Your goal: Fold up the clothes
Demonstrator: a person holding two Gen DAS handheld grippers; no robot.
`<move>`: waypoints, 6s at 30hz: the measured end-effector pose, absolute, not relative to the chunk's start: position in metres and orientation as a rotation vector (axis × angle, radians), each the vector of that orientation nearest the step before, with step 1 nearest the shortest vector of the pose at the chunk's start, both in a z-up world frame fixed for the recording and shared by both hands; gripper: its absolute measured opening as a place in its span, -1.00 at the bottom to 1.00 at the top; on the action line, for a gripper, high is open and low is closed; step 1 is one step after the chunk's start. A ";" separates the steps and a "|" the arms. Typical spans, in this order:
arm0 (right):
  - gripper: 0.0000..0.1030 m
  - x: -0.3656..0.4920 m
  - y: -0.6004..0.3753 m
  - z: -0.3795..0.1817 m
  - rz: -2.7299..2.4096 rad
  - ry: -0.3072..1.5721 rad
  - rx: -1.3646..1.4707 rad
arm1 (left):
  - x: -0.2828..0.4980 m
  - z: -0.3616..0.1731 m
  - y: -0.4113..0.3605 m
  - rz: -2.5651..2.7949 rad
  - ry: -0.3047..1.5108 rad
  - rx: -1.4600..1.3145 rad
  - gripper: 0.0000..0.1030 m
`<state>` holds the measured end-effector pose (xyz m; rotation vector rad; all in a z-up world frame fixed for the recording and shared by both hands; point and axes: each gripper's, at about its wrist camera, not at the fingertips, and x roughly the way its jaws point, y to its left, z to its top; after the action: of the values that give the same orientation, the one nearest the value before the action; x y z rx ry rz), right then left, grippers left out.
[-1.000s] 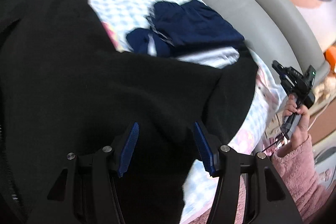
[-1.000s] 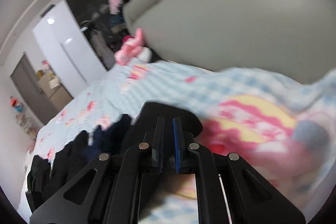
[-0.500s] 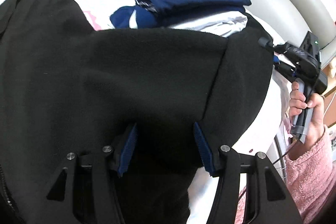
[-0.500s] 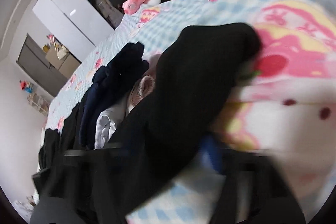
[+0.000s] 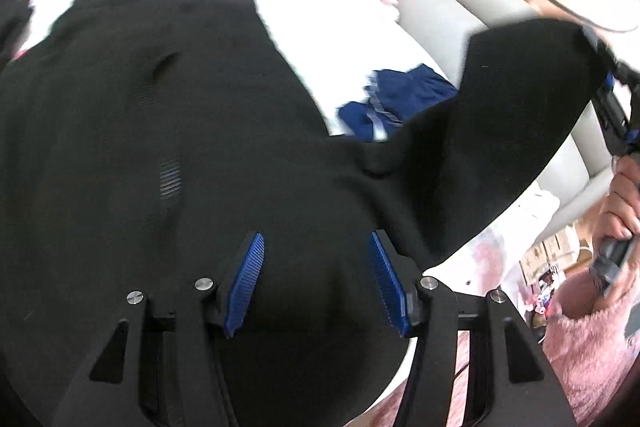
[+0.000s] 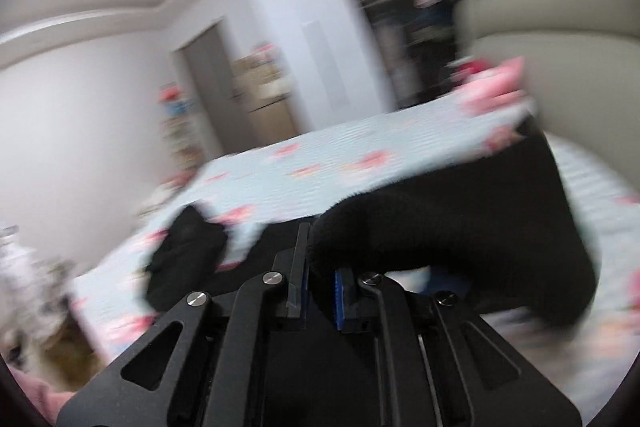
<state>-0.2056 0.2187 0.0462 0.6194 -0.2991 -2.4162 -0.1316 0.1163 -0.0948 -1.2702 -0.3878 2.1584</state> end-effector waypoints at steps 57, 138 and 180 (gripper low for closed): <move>-0.02 -0.179 0.155 -0.190 -2.437 0.082 1.356 | -0.204 -0.143 -0.007 2.274 -0.697 -1.332 0.07; -0.89 -0.355 0.083 -0.150 -2.472 -0.018 1.143 | -0.298 0.039 -0.173 2.457 -0.056 -1.179 -0.85; -0.20 -0.338 0.018 -0.177 -2.378 0.157 1.173 | -0.328 -0.078 -0.186 2.363 -0.032 -1.425 -0.68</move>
<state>-0.3380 0.0179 -0.1766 1.1725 0.1568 -2.3779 -0.3281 -0.1859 -0.0782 -1.4247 -0.0323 2.3635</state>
